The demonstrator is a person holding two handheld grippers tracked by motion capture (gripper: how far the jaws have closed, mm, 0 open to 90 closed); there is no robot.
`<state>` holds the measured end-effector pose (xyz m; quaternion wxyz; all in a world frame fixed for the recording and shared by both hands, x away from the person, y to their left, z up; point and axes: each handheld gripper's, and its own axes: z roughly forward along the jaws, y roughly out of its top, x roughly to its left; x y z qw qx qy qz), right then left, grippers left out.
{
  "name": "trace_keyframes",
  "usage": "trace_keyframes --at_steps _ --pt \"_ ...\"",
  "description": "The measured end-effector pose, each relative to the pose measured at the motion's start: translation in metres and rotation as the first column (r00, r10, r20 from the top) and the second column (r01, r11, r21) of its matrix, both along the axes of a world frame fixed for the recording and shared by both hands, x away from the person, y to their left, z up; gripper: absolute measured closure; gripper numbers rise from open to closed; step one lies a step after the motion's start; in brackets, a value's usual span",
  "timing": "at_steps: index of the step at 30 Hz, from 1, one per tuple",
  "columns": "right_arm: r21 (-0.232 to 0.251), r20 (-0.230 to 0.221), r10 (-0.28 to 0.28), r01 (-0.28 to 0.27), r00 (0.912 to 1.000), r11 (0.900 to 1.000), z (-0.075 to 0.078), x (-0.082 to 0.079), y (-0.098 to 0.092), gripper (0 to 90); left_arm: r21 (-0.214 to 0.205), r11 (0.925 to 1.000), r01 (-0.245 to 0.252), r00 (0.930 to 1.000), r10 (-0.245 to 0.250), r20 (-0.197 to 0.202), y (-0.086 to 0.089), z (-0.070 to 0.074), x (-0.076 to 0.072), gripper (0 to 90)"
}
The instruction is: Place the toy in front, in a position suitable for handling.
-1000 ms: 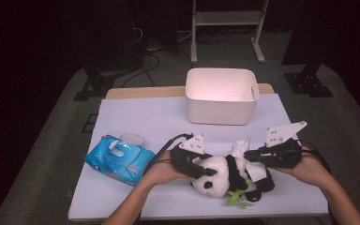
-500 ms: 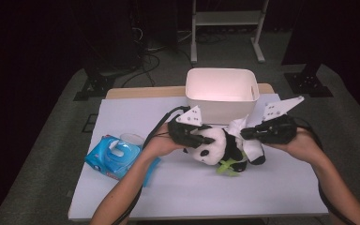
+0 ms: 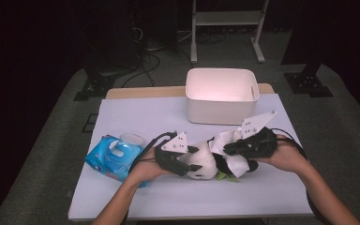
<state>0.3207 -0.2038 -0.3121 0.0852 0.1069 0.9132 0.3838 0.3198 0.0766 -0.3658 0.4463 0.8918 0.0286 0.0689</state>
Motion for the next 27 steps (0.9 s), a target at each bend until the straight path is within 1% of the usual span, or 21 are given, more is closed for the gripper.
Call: trace_keyframes --at_steps 2,3,4,5,7,8,9,10,11,12,13,15,17,18,19,20,21,22,24,25,27 --pt "0.019 0.0 -0.014 0.014 0.9999 0.9997 0.002 0.007 -0.003 83.4 -0.005 1.0 0.006 1.0 -0.006 0.0 0.001 -0.001 -0.001 41.6" --pt "0.04 -0.001 -0.025 0.025 0.9997 0.9989 0.004 0.012 -0.006 83.4 -0.012 0.9999 0.004 1.0 -0.004 -0.002 0.001 -0.002 -0.001 41.7" --pt "0.049 -0.004 -0.032 0.032 0.9995 0.9983 0.004 0.014 -0.007 83.4 -0.016 0.9999 0.004 1.0 -0.004 -0.003 0.001 -0.002 -0.001 41.6" --pt "0.045 -0.003 -0.046 0.046 0.9989 0.9979 0.005 0.018 -0.01 83.4 -0.018 0.9998 0.003 1.0 -0.003 0.0 0.001 -0.003 -0.001 41.4" --pt "0.037 -0.009 -0.056 0.057 0.9984 0.9977 0.004 0.022 -0.012 83.5 -0.022 0.9997 -0.011 0.9999 0.011 0.002 0.0 -0.002 -0.001 40.3" --pt "0.029 -0.007 -0.055 0.056 0.9984 0.998 0.002 0.022 -0.013 83.5 -0.027 0.9994 -0.022 0.9998 0.022 -0.001 -0.001 -0.003 -0.001 38.3" --pt "0.022 -0.01 -0.06 0.06 0.9981 0.9979 0.0 0.022 -0.013 83.5 -0.022 0.9993 -0.03 0.9995 0.031 0.007 -0.002 -0.003 0.0 37.5" --pt "0.013 -0.014 -0.059 0.06 0.9981 0.9981 -0.002 0.021 -0.014 83.5 -0.026 0.9986 -0.046 0.9989 0.046 0.005 -0.003 -0.003 0.0 37.5" --pt "0.012 -0.017 -0.058 0.058 0.9982 0.9982 -0.004 0.018 -0.015 83.5 -0.015 0.9986 -0.051 0.9987 0.051 0.006 -0.003 -0.003 0.0 37.1" --pt "0.013 -0.021 -0.057 0.058 0.9981 0.9983 -0.005 0.015 -0.016 83.6 -0.015 0.9985 -0.053 0.9986 0.053 0.006 -0.005 -0.004 0.0 36.6" --pt "0.013 -0.018 -0.055 0.055 0.9983 0.9984 -0.007 0.012 -0.018 83.6 -0.01 0.9985 -0.054 0.9985 0.055 0.01 -0.005 -0.004 0.0 36.4" --pt "0.012 -0.024 -0.052 0.053 0.9983 0.9985 -0.011 0.004 -0.023 83.7 0.017 0.9983 -0.055 0.9981 0.055 0.029 -0.009 -0.005 0.0 36.1" --pt "0.012 -0.027 -0.05 0.051 0.9984 0.9986 -0.015 -0.005 -0.027 83.7 0.029 0.9985 -0.047 0.9985 0.046 0.029 -0.013 -0.005 -0.001 36.0" --pt "0.01 -0.026 -0.048 0.049 0.9985 0.9988 -0.017 -0.007 -0.029 83.7 0.018 0.9993 -0.032 0.9995 0.032 0.001 -0.014 -0.003 -0.001 36.0" --pt "0.012 -0.027 -0.044 0.044 0.9987 0.999 -0.02 -0.012 -0.032 83.8 0.004 0.9997 -0.022 0.9996 0.022 -0.018 -0.014 -0.002 -0.001 35.2" --pt "0.015 -0.038 -0.044 0.045 0.9983 0.9989 -0.022 -0.015 -0.033 83.8 -0.014 0.9997 -0.02 0.9988 0.019 -0.045 -0.013 0.0 0.0 34.0" --pt "0.023 -0.051 -0.034 0.035 0.9981 0.9991 -0.026 -0.019 -0.036 83.8 -0.008 0.9995 -0.032 0.9985 0.032 -0.045 -0.013 0.0 0.001 31.5" --pt "0.028 -0.051 -0.029 0.031 0.9983 0.9991 -0.029 -0.024 -0.038 83.8 -0.002 0.9994 -0.034 0.9984 0.033 -0.047 -0.013 -0.001 0.002 31.2" --pt "0.038 -0.042 -0.037 0.038 0.9985 0.9986 -0.031 -0.029 -0.039 83.8 0.003 0.9996 -0.028 0.997 0.028 -0.073 -0.015 -0.006 0.004 30.0" --pt "0.038 -0.037 -0.036 0.037 0.9987 0.9986 -0.032 -0.032 -0.039 83.7 0.003 0.9996 -0.027 0.9965 0.027 -0.079 -0.016 -0.009 0.004 30.3" --pt "0.033 -0.011 -0.031 0.031 0.9995 0.999 -0.03 -0.036 -0.036 83.7 0.009 0.9996 -0.025 0.9974 0.026 -0.068 -0.017 -0.012 0.003 31.4"
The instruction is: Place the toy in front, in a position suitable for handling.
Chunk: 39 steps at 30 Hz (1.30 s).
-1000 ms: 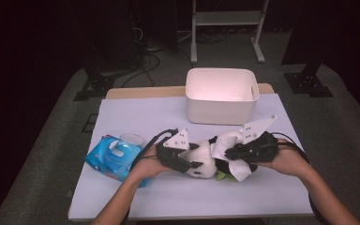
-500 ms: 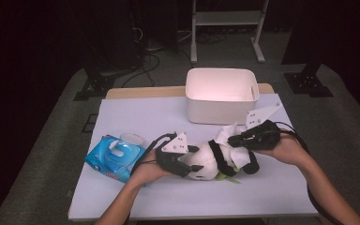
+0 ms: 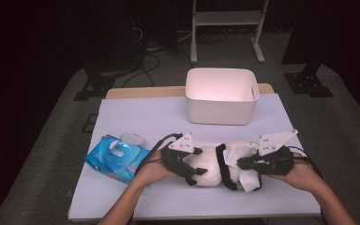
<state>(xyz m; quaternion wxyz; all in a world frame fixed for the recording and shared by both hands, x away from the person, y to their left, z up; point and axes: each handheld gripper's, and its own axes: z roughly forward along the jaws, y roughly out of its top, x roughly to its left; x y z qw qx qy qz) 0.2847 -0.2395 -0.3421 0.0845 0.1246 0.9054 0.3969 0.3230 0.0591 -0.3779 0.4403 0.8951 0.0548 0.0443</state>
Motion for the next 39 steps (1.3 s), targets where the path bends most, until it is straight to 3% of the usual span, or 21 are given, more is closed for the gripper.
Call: trace_keyframes --at_steps 4,9,13,15,20,23,28,33,39 --pt "-0.012 0.042 0.026 -0.025 0.9988 0.9996 0.01 0.002 0.017 83.6 -0.008 0.9999 -0.007 0.9999 0.007 0.009 0.001 -0.001 0.001 32.3" --pt "-0.066 0.049 0.059 -0.056 0.997 0.9962 0.011 0.015 0.038 83.5 -0.009 0.9999 -0.014 0.9998 0.014 0.015 0.004 -0.001 0.003 33.3" --pt "-0.057 0.053 0.028 -0.025 0.9982 0.9981 0.018 0.02 0.026 83.4 -0.026 0.9995 -0.016 0.9999 0.016 0.003 0.006 -0.003 0.005 34.0" --pt "-0.024 0.042 -0.016 0.017 0.999 0.9996 0.02 0.022 0.008 83.4 -0.038 0.999 -0.022 0.9997 0.022 0.003 0.005 -0.003 0.005 33.4" --pt "0.006 0.002 -0.051 0.051 0.9987 0.9987 0.01 0.014 -0.014 83.5 -0.022 0.9994 -0.028 0.999 0.029 0.034 -0.001 -0.002 0.004 28.1" --pt "0.019 0.0 -0.051 0.051 0.9987 0.9985 -0.001 0.004 -0.018 83.6 0.0 0.9996 -0.029 0.9988 0.029 0.039 -0.005 -0.002 0.003 20.7" --pt "0.048 -0.013 -0.067 0.068 0.9977 0.9965 -0.014 -0.008 -0.024 83.7 -0.011 0.9999 0.002 1.0 -0.002 0.008 -0.007 -0.006 0.002 20.7" --pt "0.015 0.017 -0.049 0.048 0.9987 0.9987 -0.013 -0.011 -0.015 83.8 0.011 0.9999 0.012 0.9999 -0.012 0.002 -0.005 -0.005 0.002 20.4" --pt "0.022 -0.002 -0.042 0.042 0.9991 0.9989 -0.016 -0.009 -0.015 83.9 -0.01 0.9999 0.013 0.9998 -0.013 -0.018 -0.001 -0.004 0.005 17.6"
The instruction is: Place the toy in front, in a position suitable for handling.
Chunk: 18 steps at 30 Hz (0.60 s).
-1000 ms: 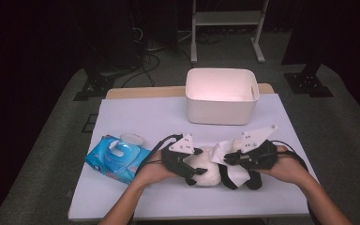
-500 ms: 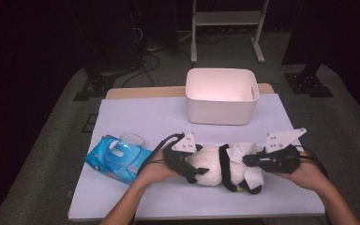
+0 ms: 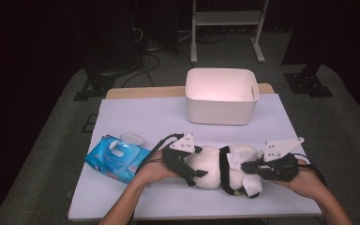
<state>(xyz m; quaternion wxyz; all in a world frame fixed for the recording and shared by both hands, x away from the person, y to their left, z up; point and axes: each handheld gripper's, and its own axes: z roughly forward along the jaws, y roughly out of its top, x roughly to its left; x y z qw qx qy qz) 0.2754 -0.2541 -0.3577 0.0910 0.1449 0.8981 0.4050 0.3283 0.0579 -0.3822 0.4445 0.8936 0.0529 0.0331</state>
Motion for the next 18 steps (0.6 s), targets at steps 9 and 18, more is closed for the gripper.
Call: trace_keyframes --at_steps 9,18 --pt "-0.021 -0.017 0.001 -0.001 0.9999 0.9998 -0.003 0.0 0.001 83.8 0.04 0.999 0.021 0.9986 -0.023 0.048 -0.009 -0.013 -0.004 52.6" --pt "-0.004 0.018 0.019 -0.019 0.9997 0.9998 0.011 0.009 0.014 83.8 0.055 0.9981 -0.027 0.9915 0.02 0.128 0.012 0.003 -0.002 62.2"
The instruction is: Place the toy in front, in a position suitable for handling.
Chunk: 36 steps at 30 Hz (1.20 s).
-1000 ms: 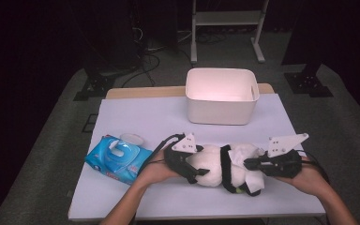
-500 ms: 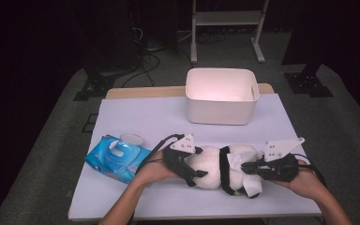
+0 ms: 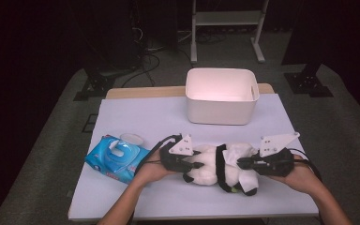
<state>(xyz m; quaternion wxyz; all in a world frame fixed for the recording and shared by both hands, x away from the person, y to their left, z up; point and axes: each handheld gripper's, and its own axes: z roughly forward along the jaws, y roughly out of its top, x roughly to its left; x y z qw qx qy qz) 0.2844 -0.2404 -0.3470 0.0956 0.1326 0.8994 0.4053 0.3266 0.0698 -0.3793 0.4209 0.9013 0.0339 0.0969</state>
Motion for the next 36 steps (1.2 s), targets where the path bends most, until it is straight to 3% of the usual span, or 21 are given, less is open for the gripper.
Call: trace_keyframes --at_steps 3,7,10,12,14,20,25,28,31,36 --pt "-0.013 0.012 0.021 -0.021 0.9997 0.9997 0.003 0.002 0.011 83.7 0.025 0.9995 -0.022 0.9991 0.021 0.036 0.007 0.002 -0.003 62.1" --pt "-0.001 0.037 0.038 -0.038 0.9986 0.9993 0.01 0.005 0.029 83.5 0.001 1.0 -0.009 1.0 0.009 -0.003 0.008 -0.001 -0.007 57.9" --pt "-0.035 0.042 0.06 -0.059 0.9973 0.9977 0.007 0.011 0.048 83.4 -0.007 1.0 -0.002 0.9993 0.002 -0.038 0.005 0.003 -0.008 42.3" --pt "-0.056 0.033 0.073 -0.071 0.9968 0.9959 0.003 0.013 0.054 83.4 -0.047 0.9987 -0.023 0.9951 0.018 -0.098 0.007 0.004 -0.005 30.7" --pt "-0.05 0.024 0.069 -0.068 0.9973 0.9964 0.001 0.012 0.05 83.4 -0.07 0.9972 -0.028 0.9943 0.021 -0.104 0.008 0.002 -0.004 26.0" --pt "-0.04 0.027 0.047 -0.046 0.9985 0.9981 0.002 0.002 0.028 83.4 -0.08 0.9955 -0.051 0.9948 0.043 -0.092 0.004 0.003 -0.002 19.6" --pt "-0.042 0.019 0.004 -0.003 0.9998 0.9991 0.003 -0.004 0.003 83.4 -0.058 0.9981 -0.02 0.9942 0.014 -0.106 0.001 -0.001 -0.003 28.7" --pt "-0.047 0.021 -0.012 0.013 0.9997 0.9988 0.002 -0.005 -0.002 83.5 -0.046 0.9989 -0.005 0.9939 0.0 -0.11 -0.002 -0.001 -0.008 32.4" --pt "-0.049 0.034 -0.007 0.008 0.9994 0.9988 0.001 -0.005 0.005 83.3 -0.036 0.9993 -0.006 0.9937 0.002 -0.112 -0.003 -0.004 -0.01 33.1" --pt "-0.07 0.046 0.05 -0.047 0.9977 0.9965 -0.001 0.002 0.037 83.2 -0.021 0.9998 -0.004 0.9953 0.002 -0.096 -0.004 -0.003 -0.013 34.0"
